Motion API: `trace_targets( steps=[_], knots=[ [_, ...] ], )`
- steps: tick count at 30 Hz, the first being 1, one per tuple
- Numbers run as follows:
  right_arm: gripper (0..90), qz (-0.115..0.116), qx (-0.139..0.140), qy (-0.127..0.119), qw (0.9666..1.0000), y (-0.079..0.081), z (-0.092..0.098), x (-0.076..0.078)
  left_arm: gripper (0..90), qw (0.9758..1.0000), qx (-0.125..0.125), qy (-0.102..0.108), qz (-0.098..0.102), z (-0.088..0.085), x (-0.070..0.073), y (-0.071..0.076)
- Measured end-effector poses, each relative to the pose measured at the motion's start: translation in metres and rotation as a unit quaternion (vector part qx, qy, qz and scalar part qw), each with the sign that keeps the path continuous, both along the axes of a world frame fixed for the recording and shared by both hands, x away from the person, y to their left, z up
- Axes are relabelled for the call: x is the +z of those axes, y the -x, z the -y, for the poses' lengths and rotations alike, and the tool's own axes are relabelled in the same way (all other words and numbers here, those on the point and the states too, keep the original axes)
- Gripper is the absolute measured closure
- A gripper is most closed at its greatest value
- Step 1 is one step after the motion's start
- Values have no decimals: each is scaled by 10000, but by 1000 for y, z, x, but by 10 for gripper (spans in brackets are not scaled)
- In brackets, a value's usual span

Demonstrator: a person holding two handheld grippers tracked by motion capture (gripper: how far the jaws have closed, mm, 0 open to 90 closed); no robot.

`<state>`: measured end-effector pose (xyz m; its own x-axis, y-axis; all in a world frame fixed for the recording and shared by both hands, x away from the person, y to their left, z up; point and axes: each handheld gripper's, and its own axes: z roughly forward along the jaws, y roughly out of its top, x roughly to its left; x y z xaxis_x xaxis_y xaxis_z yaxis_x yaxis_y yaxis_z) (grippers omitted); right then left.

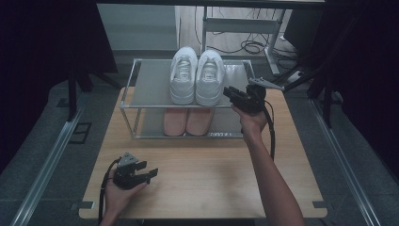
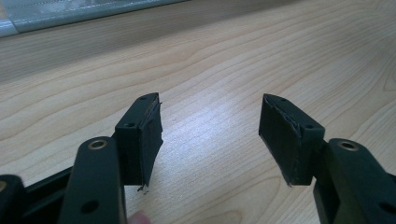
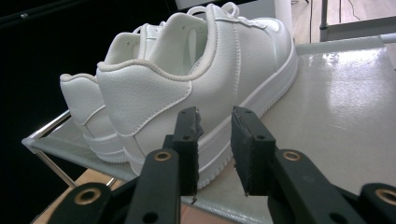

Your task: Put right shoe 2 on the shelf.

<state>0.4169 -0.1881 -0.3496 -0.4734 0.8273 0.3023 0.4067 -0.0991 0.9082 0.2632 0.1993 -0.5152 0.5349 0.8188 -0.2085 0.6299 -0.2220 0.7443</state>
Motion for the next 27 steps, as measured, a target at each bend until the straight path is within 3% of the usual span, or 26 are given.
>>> trace_targets(
  steps=[11, 17, 27],
  knots=[
    [630, 95, 113, -60, 9999, 23, 18, -6, 396, 10000, -58, 3, -5, 3, 0, 3],
    [634, 252, 220, -12, 9994, 40, 30, -15, 397, 10000, -67, 0, -5, 3, -1, 2],
    [634, 236, 233, 60, 9994, 63, 49, -31, 396, 10000, -65, -16, -15, 3, -2, 2]
  ],
)
